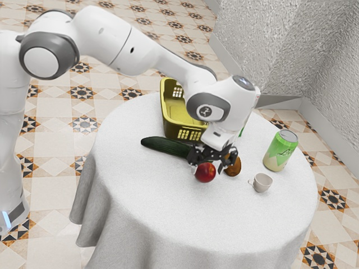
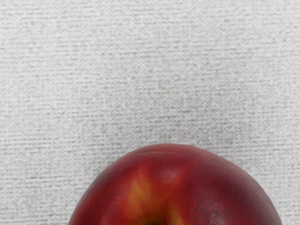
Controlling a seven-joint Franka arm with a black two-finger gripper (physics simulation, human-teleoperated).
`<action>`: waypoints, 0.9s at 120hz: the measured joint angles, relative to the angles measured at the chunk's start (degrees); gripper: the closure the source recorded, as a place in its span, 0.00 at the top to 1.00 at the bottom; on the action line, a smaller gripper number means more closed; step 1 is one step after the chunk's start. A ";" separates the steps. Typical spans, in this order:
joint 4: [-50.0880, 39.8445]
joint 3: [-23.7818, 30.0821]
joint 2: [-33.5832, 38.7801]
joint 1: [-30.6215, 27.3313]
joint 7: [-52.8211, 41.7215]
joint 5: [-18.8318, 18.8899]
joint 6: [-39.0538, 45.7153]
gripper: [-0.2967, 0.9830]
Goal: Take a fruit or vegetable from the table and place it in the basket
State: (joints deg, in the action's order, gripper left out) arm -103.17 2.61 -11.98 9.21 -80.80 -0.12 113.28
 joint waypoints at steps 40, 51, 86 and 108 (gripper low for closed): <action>0.18 -0.10 -0.67 -0.67 -0.18 -0.08 1.40 0.51; 4.44 -0.31 -0.19 -3.86 -0.55 0.03 -0.24 0.50; 16.49 0.14 -1.12 -17.29 -2.48 0.26 -7.20 0.50; 17.17 0.13 -2.25 -21.88 -3.37 0.27 -7.70 0.50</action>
State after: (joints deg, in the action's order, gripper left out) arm -86.01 2.74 -14.23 -12.68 -84.17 0.15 105.57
